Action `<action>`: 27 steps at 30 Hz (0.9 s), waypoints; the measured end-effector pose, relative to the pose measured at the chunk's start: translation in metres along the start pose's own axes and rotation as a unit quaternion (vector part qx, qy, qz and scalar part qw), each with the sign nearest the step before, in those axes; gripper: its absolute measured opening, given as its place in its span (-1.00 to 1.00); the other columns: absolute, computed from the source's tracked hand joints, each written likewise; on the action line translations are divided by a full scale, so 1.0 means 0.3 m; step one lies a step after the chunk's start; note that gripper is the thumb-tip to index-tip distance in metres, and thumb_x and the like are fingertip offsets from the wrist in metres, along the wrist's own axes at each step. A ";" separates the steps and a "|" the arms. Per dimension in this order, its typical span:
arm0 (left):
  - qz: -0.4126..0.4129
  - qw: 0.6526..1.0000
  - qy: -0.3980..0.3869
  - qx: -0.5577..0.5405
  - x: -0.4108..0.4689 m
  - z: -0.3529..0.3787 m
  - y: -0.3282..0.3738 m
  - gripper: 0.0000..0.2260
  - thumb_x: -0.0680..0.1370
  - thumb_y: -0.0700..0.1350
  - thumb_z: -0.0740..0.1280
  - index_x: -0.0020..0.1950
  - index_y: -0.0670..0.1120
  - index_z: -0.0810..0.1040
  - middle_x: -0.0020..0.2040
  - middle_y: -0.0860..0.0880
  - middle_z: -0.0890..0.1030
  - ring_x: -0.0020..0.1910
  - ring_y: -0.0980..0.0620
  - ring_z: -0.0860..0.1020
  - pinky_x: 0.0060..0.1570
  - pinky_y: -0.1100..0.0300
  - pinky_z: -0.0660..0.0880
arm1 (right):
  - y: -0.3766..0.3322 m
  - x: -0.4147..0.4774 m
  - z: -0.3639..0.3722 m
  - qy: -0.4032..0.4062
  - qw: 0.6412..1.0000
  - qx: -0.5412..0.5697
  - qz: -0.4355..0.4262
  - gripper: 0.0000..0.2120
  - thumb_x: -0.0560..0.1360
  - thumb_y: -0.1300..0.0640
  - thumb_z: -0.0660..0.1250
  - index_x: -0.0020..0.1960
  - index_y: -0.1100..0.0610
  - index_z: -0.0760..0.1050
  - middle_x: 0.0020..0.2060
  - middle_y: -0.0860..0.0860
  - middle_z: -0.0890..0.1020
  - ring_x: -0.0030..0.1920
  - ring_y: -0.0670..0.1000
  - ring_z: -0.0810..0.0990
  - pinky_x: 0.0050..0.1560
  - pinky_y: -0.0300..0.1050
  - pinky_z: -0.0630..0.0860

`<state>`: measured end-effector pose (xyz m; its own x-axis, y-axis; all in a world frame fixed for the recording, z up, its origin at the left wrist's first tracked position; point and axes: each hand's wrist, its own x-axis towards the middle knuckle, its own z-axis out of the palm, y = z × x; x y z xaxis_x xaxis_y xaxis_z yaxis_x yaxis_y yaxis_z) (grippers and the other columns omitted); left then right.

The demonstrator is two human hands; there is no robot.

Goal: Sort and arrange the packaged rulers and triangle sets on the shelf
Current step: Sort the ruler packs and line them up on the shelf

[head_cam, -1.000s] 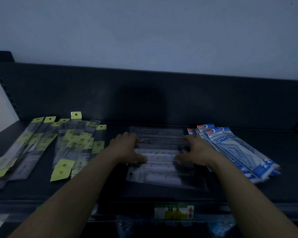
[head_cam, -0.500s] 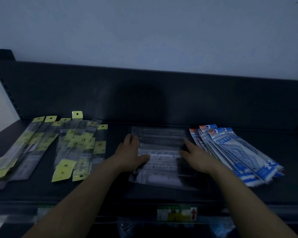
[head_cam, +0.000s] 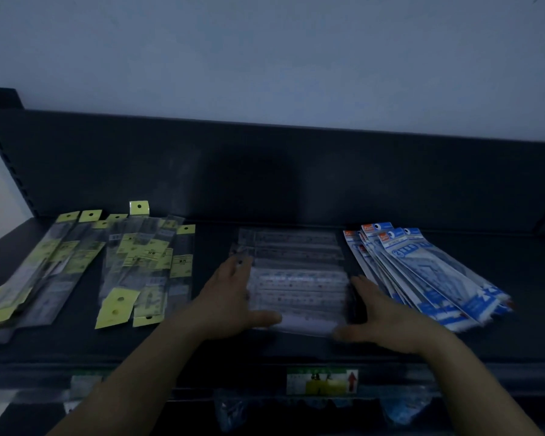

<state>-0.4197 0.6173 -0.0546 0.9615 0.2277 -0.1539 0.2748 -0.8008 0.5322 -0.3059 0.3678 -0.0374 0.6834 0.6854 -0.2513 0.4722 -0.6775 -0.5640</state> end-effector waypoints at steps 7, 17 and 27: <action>-0.007 0.998 0.005 0.060 -0.021 0.050 -0.005 -0.04 0.45 0.34 0.25 0.55 -0.03 -0.29 0.56 -0.06 -0.27 0.54 -0.07 -0.19 0.48 0.04 -0.17 | -0.037 0.045 0.064 0.070 0.994 0.072 -0.040 0.11 0.34 0.00 0.53 0.55 0.01 -0.22 0.52 -0.15 -0.18 0.50 -0.16 -0.09 0.39 -0.31 -0.06; -0.024 0.999 0.028 0.039 0.010 0.073 0.037 -0.01 0.46 0.33 0.25 0.54 -0.11 -0.31 0.55 -0.12 -0.29 0.54 -0.10 -0.21 0.49 -0.01 -0.22 | -0.037 0.095 0.022 0.054 0.995 0.075 -0.025 -0.06 0.39 0.13 0.48 0.55 0.09 -0.06 0.48 -0.09 0.11 0.45 -0.07 0.17 0.44 -0.18 0.15; -0.066 0.997 0.025 0.044 0.109 -0.061 0.017 0.08 0.20 0.35 0.50 0.55 -0.01 0.06 0.53 -0.03 0.16 0.46 -0.11 0.18 0.42 -0.06 0.22 | -0.030 0.143 -0.073 0.022 0.999 -0.008 0.024 -0.05 0.25 0.01 0.59 0.49 0.08 0.16 0.40 0.02 0.31 0.36 0.02 0.33 0.39 -0.10 0.29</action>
<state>-0.3870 0.6306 -0.0417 0.9165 0.3594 -0.1756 0.3997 -0.8068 0.4351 -0.2685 0.3975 -0.0259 0.7299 0.6390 -0.2427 0.4465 -0.7145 -0.5386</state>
